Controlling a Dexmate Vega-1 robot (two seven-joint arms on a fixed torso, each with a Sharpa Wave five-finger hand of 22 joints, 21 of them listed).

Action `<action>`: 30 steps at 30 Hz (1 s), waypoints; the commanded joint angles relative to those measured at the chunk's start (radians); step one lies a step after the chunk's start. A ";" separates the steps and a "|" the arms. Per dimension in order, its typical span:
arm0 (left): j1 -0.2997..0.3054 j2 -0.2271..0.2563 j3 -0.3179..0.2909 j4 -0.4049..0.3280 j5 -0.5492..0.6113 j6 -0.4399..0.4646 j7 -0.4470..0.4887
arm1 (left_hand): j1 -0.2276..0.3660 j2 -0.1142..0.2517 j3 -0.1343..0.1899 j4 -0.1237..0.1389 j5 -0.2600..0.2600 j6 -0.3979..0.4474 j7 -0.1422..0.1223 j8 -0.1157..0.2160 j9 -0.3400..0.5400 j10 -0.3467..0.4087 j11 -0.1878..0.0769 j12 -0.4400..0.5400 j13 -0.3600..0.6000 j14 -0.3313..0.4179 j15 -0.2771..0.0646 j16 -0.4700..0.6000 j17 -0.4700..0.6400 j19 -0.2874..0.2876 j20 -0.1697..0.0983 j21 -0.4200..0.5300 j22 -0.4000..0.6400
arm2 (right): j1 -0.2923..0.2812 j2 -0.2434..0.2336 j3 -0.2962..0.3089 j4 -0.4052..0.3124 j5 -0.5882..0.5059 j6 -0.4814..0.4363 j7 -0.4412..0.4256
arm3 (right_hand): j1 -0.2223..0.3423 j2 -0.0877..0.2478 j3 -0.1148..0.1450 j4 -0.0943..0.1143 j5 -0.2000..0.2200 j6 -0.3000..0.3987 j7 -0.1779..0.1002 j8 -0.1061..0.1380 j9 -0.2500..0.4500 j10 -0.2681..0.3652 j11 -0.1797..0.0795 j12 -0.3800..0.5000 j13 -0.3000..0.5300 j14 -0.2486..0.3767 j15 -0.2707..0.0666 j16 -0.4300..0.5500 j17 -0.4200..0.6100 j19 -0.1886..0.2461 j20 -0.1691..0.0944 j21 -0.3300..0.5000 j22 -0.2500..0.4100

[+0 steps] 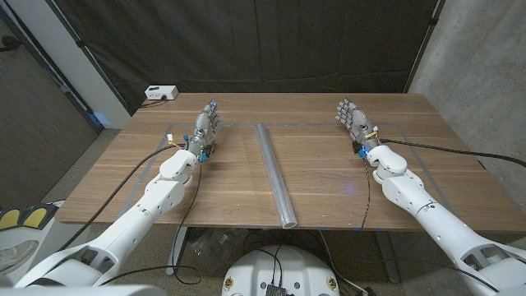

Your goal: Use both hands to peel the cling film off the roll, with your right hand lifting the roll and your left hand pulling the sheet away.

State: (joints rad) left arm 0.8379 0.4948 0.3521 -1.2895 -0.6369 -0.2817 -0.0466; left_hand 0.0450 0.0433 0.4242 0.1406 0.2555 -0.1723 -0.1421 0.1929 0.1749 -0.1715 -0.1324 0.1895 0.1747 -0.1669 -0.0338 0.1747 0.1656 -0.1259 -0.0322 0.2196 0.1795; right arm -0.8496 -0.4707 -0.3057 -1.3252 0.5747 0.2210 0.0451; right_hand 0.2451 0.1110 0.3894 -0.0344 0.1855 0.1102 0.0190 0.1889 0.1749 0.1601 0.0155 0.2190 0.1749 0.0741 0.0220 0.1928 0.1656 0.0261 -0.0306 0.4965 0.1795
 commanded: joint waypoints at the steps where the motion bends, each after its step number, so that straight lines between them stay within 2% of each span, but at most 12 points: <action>1: -0.008 -0.036 -0.041 0.026 0.049 0.018 -0.037 | 0.007 0.006 0.004 -0.004 0.006 -0.091 -0.022 0.008 0.003 -0.087 -0.001 0.012 0.002 -0.109 -0.077 0.010 0.005 0.012 -0.032 0.011 0.004 | -0.032 0.139 0.175 -0.036 -0.178 -0.129 0.095 | 0.016 -0.002 0.004 -0.006 0.004 0.018 0.002 0.007 0.006 0.015 0.010 0.005 0.005 0.027 0.016 0.010 0.007 0.024 0.005 0.006 0.004; 6: -0.017 -0.048 -0.051 0.044 0.062 0.028 -0.062 | 0.013 0.005 -0.001 -0.008 0.007 -0.061 -0.044 0.014 0.003 -0.054 0.010 0.019 0.002 -0.076 -0.062 0.015 0.005 0.043 -0.007 0.021 0.005 | -0.048 0.160 0.211 -0.113 -0.282 -0.236 0.109 | 0.015 0.000 -0.002 -0.010 0.002 0.026 -0.006 0.008 0.007 0.028 0.028 0.007 0.006 0.055 0.041 0.016 0.010 0.029 0.030 0.003 0.005; 9: -0.022 -0.053 -0.056 0.052 0.067 0.033 -0.072 | 0.017 0.003 -0.005 -0.010 0.008 -0.043 -0.047 0.016 0.003 -0.036 0.025 0.021 0.002 -0.050 -0.049 0.019 0.006 0.063 0.014 0.026 0.006 | -0.053 0.159 0.219 -0.164 -0.341 -0.305 0.123 | 0.014 0.000 -0.005 -0.011 0.001 0.030 -0.008 0.008 0.007 0.041 0.049 0.010 0.007 0.070 0.052 0.018 0.011 0.030 0.044 0.000 0.006; 13: -0.028 -0.057 -0.060 0.063 0.072 0.037 -0.088 | 0.022 0.001 -0.008 -0.013 0.009 -0.024 -0.048 0.018 0.004 -0.012 0.042 0.026 0.003 -0.016 -0.029 0.024 0.007 0.085 0.033 0.032 0.007 | -0.063 0.162 0.221 -0.229 -0.418 -0.366 0.126 | 0.011 0.001 -0.009 -0.011 0.001 0.038 -0.011 0.009 0.008 0.055 0.058 0.013 0.007 0.090 0.057 0.022 0.013 0.038 0.058 0.000 0.007; 16: -0.033 -0.061 -0.062 0.076 0.074 0.032 -0.101 | 0.026 -0.001 -0.011 -0.017 0.010 -0.007 -0.052 0.019 0.004 0.012 0.044 0.030 0.004 0.005 -0.011 0.024 0.008 0.103 0.060 0.037 0.007 | -0.070 0.166 0.219 -0.266 -0.466 -0.393 0.127 | 0.012 0.002 -0.008 -0.012 0.001 0.041 -0.015 0.010 0.008 0.059 0.058 0.014 0.008 0.097 0.059 0.023 0.012 0.039 0.060 -0.001 0.007; 19: -0.038 -0.062 -0.064 0.085 0.075 0.027 -0.113 | 0.031 -0.004 -0.014 -0.020 0.011 0.012 -0.054 0.021 0.005 0.037 0.049 0.034 0.004 0.030 0.005 0.027 0.008 0.112 0.068 0.038 0.008 | -0.078 0.168 0.213 -0.305 -0.513 -0.418 0.121 | 0.016 0.005 -0.006 -0.015 0.002 0.043 -0.019 0.010 0.009 0.060 0.058 0.014 0.008 0.100 0.059 0.022 0.012 0.039 0.064 -0.002 0.007; 27: -0.046 -0.064 -0.066 0.101 0.071 0.027 -0.141 | 0.036 -0.005 -0.018 -0.023 0.012 0.035 -0.058 0.021 0.005 0.070 0.062 0.039 0.006 0.054 0.016 0.026 0.009 0.122 0.098 0.039 0.009 | -0.105 0.157 0.181 -0.419 -0.627 -0.497 0.098 | 0.026 0.008 -0.001 -0.023 0.005 0.049 -0.027 0.011 0.009 0.066 0.054 0.014 0.008 0.105 0.055 0.019 0.010 0.039 0.068 -0.004 0.008; 30: -0.048 -0.065 -0.067 0.106 0.069 0.025 -0.150 | 0.038 -0.005 -0.019 -0.023 0.012 0.043 -0.055 0.022 0.005 0.074 0.067 0.038 0.006 0.058 0.024 0.025 0.010 0.125 0.101 0.039 0.010 | -0.116 0.152 0.170 -0.464 -0.661 -0.535 0.092 | 0.030 0.010 0.001 -0.026 0.006 0.051 -0.029 0.011 0.009 0.070 0.052 0.015 0.009 0.109 0.049 0.018 0.010 0.040 0.069 -0.005 0.008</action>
State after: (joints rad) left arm 0.7995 0.4352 0.2903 -1.2059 -0.5677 -0.2554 -0.1594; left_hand 0.0778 0.0336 0.4058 0.1224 0.2631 -0.1406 -0.1927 0.2108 0.1747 -0.1034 -0.0642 0.2198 0.1776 -0.1139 -0.0172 0.1931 0.1702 -0.0022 0.0594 0.2516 0.1844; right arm -0.9306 -0.3136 -0.1093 -1.6369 0.0599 -0.1952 0.1560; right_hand 0.2653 0.1206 0.3867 -0.0515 0.1854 0.1543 -0.0036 0.1965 0.1794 0.2163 0.0703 0.2266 0.1795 0.1730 0.0727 0.2084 0.1738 0.0636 0.0289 0.4935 0.1841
